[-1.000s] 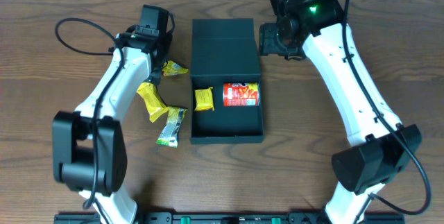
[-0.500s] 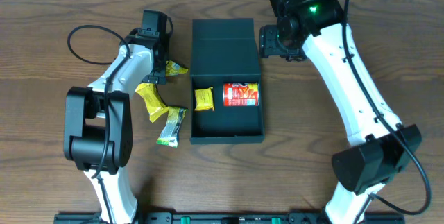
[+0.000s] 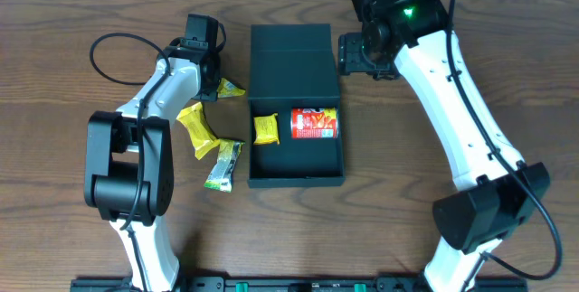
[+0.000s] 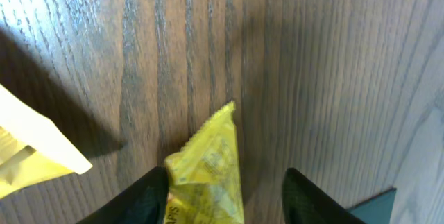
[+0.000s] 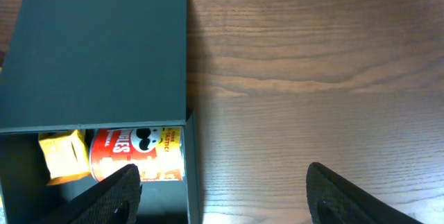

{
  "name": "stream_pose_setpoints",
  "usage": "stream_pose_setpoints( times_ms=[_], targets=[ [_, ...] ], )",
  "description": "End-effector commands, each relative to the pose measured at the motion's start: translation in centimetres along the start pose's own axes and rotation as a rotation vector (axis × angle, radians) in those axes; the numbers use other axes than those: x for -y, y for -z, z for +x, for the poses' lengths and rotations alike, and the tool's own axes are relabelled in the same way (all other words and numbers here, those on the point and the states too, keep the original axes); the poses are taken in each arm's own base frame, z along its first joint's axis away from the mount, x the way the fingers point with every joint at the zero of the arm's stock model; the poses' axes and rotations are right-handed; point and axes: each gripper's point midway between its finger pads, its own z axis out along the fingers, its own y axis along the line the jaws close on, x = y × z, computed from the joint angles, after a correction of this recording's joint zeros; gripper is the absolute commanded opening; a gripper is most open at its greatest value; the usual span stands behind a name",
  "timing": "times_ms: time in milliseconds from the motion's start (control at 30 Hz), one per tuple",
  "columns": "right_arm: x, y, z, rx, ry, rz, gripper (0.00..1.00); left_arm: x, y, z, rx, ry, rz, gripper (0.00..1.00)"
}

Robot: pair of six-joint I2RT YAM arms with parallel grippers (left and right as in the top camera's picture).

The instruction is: Pack container

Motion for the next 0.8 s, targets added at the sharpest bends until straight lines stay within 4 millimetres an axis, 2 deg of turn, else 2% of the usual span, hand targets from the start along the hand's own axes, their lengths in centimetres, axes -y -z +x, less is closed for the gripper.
stream_pose_setpoints(
  times_ms=[0,367,633,767],
  targets=[
    [0.39,0.51,-0.3,0.015,0.007,0.01,0.77,0.21,-0.34,-0.21,0.01,-0.007,-0.004,0.52],
    [0.43,0.51,-0.2,0.011,0.008,0.012,0.78,0.22,-0.34,-0.29,0.014,-0.007,-0.003,0.29],
    [0.44,0.51,-0.19,0.011,0.008,0.012,0.79,0.23,-0.33,-0.53,0.028,-0.007,-0.002,0.07],
    [0.44,0.51,-0.19,0.011,0.008,0.012,0.79,0.24,-0.33,-0.61,0.032,-0.007,-0.002,0.06]
  ],
)
